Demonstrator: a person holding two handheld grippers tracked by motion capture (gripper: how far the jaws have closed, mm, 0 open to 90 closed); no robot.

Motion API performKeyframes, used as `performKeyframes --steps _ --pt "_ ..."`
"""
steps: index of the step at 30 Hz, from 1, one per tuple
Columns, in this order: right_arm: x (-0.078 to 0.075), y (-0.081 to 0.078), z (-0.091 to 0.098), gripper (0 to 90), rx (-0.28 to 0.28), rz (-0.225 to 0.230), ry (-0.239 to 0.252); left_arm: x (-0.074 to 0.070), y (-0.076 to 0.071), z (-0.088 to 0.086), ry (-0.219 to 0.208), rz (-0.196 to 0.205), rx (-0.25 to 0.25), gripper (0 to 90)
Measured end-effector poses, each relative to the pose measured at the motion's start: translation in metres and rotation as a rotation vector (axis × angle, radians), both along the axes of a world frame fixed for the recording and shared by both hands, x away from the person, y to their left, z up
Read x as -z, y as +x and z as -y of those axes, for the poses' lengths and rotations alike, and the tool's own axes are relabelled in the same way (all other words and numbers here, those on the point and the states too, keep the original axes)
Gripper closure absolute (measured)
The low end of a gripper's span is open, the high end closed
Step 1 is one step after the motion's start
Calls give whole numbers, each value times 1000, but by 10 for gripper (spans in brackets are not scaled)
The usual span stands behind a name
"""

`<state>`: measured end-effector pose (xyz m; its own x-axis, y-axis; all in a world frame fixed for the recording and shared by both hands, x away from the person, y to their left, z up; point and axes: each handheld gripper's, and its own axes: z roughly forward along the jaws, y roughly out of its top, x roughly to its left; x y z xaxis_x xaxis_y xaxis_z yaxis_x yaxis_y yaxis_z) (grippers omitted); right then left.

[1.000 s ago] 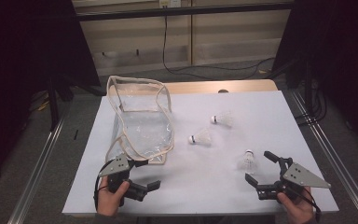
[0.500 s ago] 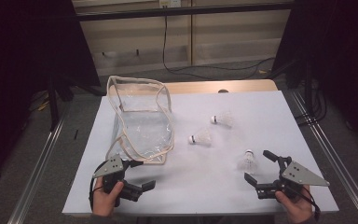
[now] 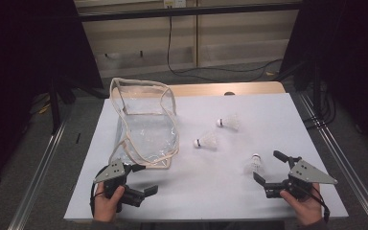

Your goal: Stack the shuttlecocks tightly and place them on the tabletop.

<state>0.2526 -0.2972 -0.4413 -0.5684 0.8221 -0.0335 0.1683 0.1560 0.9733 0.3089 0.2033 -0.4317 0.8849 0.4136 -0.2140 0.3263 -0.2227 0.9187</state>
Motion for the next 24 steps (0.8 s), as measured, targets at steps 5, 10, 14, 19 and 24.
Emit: performKeyframes --steps 5,10,14,19,24 --pt "2 2 0 2 -4 -21 -24 0 1 -1 -4 4 7 29" --pt "2 4 0 2 -2 -33 -28 1 1 -1 2 10 5 31" --pt "2 7 1 3 7 -39 -36 1 1 -1 2 14 4 30" --pt "4 9 1 11 15 -59 -46 1 1 -1 -1 16 1 32" --pt "4 10 -2 44 17 -70 -76 1 0 0 2 20 1 29"
